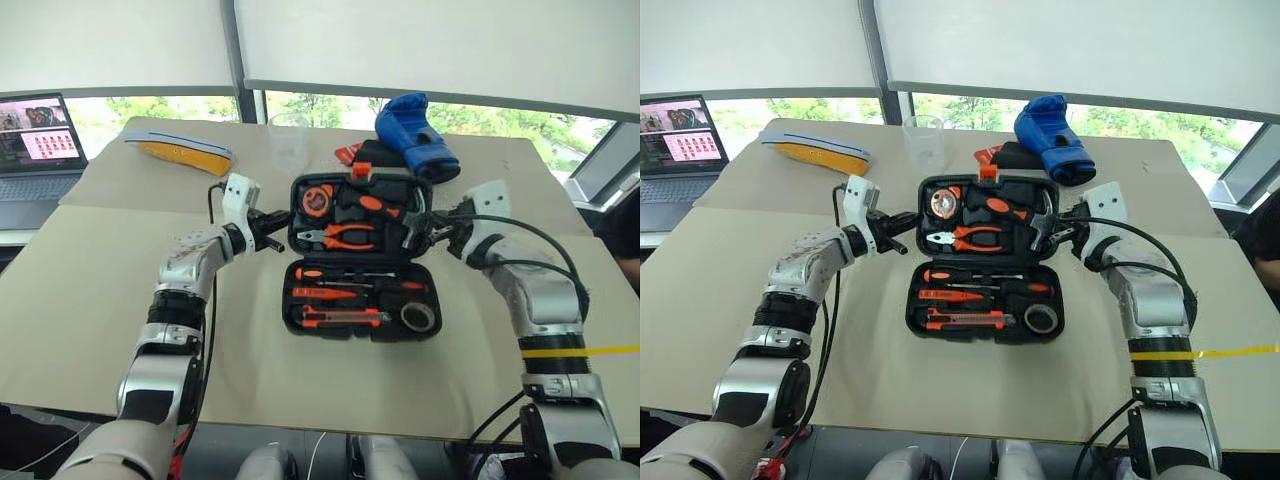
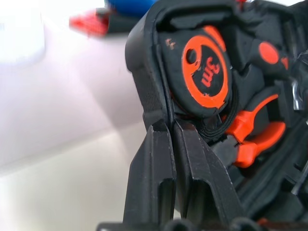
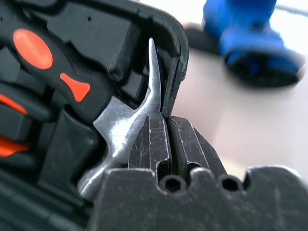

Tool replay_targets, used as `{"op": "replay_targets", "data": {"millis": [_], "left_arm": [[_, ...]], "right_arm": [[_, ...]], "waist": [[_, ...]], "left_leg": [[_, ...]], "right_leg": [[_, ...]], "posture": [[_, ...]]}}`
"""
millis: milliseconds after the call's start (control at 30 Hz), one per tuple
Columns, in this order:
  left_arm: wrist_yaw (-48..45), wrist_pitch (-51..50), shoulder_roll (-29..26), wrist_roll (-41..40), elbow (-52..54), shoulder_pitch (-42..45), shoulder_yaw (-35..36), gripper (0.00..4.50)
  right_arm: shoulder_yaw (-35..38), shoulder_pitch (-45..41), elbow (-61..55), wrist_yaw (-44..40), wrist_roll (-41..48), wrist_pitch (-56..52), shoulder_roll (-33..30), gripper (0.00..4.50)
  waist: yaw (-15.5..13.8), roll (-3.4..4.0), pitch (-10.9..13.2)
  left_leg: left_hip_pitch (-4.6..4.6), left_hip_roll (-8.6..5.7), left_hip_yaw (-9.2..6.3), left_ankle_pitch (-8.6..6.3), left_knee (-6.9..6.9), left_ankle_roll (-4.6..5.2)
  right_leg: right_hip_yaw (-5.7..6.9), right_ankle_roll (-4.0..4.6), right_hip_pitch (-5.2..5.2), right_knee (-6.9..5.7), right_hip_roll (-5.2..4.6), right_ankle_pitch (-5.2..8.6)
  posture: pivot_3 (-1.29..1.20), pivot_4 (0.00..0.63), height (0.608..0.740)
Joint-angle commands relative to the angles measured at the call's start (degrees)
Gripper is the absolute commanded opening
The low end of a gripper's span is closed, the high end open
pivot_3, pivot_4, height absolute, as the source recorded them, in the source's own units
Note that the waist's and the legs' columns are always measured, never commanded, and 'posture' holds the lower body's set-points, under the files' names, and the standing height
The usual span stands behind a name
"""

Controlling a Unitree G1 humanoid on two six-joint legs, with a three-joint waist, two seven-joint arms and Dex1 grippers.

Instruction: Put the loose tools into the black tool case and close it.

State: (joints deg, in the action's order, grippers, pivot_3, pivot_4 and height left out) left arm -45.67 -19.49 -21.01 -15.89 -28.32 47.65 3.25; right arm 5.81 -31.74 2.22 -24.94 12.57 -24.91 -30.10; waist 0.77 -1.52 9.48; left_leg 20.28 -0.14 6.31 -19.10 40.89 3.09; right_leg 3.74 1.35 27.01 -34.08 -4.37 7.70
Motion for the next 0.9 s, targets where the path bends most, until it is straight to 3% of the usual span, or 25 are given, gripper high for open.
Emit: {"op": "replay_targets", "data": {"millis": [33,233,367,500,600,633,700,767,833,900], "left_arm": [[-5.3,5.6,-1.4,1.1,10.7,-4.9,-4.0,0.00],[-4.6,11.2,-3.8,3.9,19.1,-14.8,-5.8,0.00],[-3.8,9.2,-5.0,3.2,25.4,-21.1,-4.9,0.00],[-4.6,0.0,-10.3,-2.2,36.1,-27.0,0.0,1.31],[-8.2,-12.7,-18.0,-11.6,41.6,-29.3,6.1,2.40],[-11.7,-16.8,-22.2,-14.3,40.7,-29.4,7.6,2.78],[-16.0,-20.6,-27.5,-17.2,38.9,-29.3,8.6,2.78],[-18.1,-18.9,-29.6,-15.5,33.7,-26.2,6.6,2.78],[-18.6,-13.1,-29.1,-10.1,25.0,-20.3,2.6,2.78],[-17.9,-5.3,-24.3,-3.6,12.2,-10.3,-2.9,2.26]], "right_arm": [[0.9,4.9,-10.2,-1.4,-0.2,5.1,-0.7,0.07],[-0.1,17.9,-15.5,-2.2,-2.7,10.9,-0.6,0.07],[0.7,26.3,-17.8,-4.3,-4.5,16.9,-2.7,0.07],[10.5,33.5,-30.0,-10.3,5.6,9.0,-8.7,1.26],[21.3,40.9,-37.3,-21.3,17.8,-0.9,-17.8,2.29],[25.3,46.7,-39.9,-28.0,20.6,-2.7,-20.7,2.40],[29.8,54.3,-42.8,-35.3,22.9,-3.8,-23.6,2.40],[29.8,58.2,-44.0,-36.4,22.8,-4.8,-24.8,2.40],[26.1,59.6,-44.4,-35.7,20.2,-3.5,-24.5,2.40],[18.6,57.1,-43.4,-32.7,16.1,-2.4,-23.7,1.89]], "waist": [[0.1,0.00,0.0],[-0.1,0.09,-0.1],[-0.2,0.06,-0.1],[-0.3,0.07,-0.1],[-0.1,0.02,0.0],[-0.2,0.02,0.0],[-0.5,-0.09,0.0],[-0.9,-0.17,-0.2],[-1.6,-0.16,-0.2],[-2.1,-0.26,-0.1]], "left_leg": [[0.00,0.00,0.02,0.00,-0.01,0.00],[-0.18,0.05,0.03,0.00,-0.01,0.00],[-1.01,0.07,-0.17,-0.12,-0.04,0.14],[-1.10,0.07,-0.14,-0.19,-0.04,0.29],[-0.99,0.12,-0.07,-0.18,0.14,0.32],[-0.97,0.12,-0.06,-0.21,0.18,0.36],[-1.04,0.20,-0.12,-0.26,0.08,0.44],[-1.25,0.46,-0.17,-0.54,-0.11,0.75],[-1.37,0.48,-0.13,-0.57,-0.03,0.75],[-1.38,0.25,-0.09,-0.49,0.01,0.79]], "right_leg": [[0.00,0.00,0.00,0.01,0.01,0.00],[-0.01,0.03,-0.20,0.00,0.01,0.03],[-0.35,-0.51,-0.99,0.09,-0.04,0.68],[-0.73,-0.54,-1.00,-0.08,-0.04,0.69],[-0.93,-0.48,-0.56,-0.39,-0.02,0.64],[-0.94,-0.49,-0.51,-0.46,-0.05,0.64],[-0.89,-0.46,-0.67,-0.41,0.04,0.72],[-0.71,-0.36,-0.97,-0.19,0.28,0.83],[-0.76,-0.32,-0.99,-0.14,0.31,0.85],[-0.87,-0.22,-0.96,-0.15,0.28,0.91]], "posture": [[0.00,0.150,0.738],[0.00,0.150,0.738],[0.00,0.150,0.738],[0.00,0.150,0.738],[0.00,0.150,0.738],[0.00,0.150,0.738],[0.00,0.150,0.738],[0.00,0.150,0.738],[0.00,0.150,0.738],[0.00,0.150,0.738]]}}
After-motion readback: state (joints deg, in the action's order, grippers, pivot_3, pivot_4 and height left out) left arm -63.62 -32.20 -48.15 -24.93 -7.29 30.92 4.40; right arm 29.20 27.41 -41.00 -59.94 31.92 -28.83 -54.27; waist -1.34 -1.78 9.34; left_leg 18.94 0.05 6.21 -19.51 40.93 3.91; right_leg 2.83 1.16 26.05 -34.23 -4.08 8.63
